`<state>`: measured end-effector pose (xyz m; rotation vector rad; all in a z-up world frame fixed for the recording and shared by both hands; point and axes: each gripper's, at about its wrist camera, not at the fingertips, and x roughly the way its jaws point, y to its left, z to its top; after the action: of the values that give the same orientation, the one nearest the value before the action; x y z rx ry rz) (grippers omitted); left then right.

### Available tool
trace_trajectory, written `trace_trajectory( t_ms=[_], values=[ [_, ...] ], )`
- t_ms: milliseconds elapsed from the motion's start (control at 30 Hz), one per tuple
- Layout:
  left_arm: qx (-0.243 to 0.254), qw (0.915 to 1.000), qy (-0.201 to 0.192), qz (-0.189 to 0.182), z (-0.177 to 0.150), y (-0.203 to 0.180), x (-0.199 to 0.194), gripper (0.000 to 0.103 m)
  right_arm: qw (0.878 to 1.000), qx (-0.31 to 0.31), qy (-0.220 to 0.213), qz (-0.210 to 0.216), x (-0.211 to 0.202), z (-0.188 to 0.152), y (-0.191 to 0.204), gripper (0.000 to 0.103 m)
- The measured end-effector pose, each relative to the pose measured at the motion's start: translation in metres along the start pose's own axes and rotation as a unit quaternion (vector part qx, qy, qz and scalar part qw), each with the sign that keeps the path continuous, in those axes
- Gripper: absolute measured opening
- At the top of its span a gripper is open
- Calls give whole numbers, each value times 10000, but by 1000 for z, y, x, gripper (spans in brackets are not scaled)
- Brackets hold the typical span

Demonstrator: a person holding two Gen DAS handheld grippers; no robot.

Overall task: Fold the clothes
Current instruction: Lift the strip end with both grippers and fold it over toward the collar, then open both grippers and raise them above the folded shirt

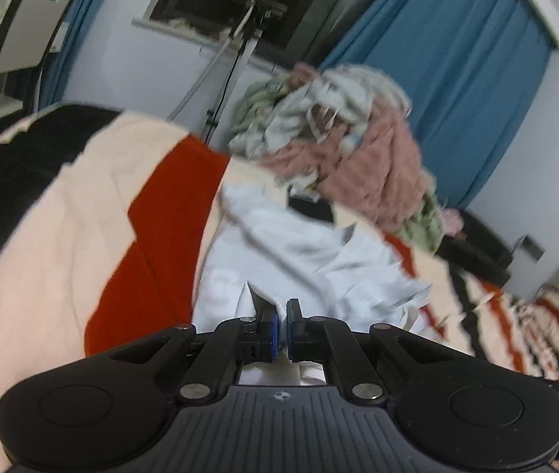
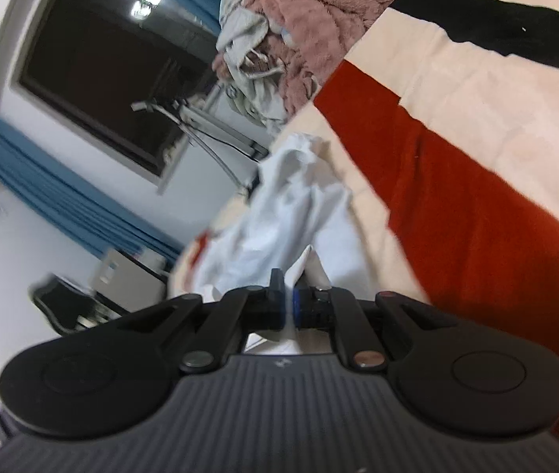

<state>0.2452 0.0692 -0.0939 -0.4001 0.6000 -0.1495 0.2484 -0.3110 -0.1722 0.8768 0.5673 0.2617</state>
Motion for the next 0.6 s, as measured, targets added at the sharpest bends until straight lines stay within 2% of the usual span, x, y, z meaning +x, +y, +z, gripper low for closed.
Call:
trace_trajectory(
  t_ms=[133, 167, 233, 300, 333, 400, 433, 467, 500, 533, 567, 600],
  values=[
    [181, 9990, 357, 199, -12, 6, 21, 7, 9992, -257, 232, -215, 20, -5, -10, 7],
    [254, 9986, 410, 236, -14, 6, 23, 10, 9986, -373, 269, -244, 21, -7, -10, 7],
    [398, 9982, 303, 322, -14, 0, 12, 12, 9981, -501, 262, -247, 20, -7, -7, 8],
    [543, 9975, 176, 409, -13, -8, -1, 33, 9968, -681, 238, -340, 14, -6, 1, 9],
    [616, 9970, 113, 453, -13, -11, -7, 39, 9959, -780, 226, -398, 12, -5, 5, 12],
    [760, 9956, -13, 540, -13, -18, -19, 56, 9923, -1138, 146, -466, 3, -5, 19, 24],
    [832, 9948, -76, 584, -12, -22, -25, 59, 9898, -1336, 100, -495, -2, -6, 27, 49],
    [904, 9938, -140, 627, -12, -26, -31, 64, 9876, -1494, -13, -488, -9, -7, 34, 80],
    [976, 9928, -203, 671, -12, -29, -37, 70, 9854, -1628, -164, -460, -17, -9, 41, 90],
    [1067, 9919, -276, 637, -14, -34, -46, 74, 9829, -1757, -306, -449, -26, -11, 49, 92],
    [1128, 9912, -350, 603, -16, -39, -56, 83, 9800, -1899, -395, -444, -34, -13, 56, 91],
    [1142, 9908, -418, 599, -18, -43, -67, 86, 9763, -2069, -452, -437, -43, -15, 64, 91]
  ],
)
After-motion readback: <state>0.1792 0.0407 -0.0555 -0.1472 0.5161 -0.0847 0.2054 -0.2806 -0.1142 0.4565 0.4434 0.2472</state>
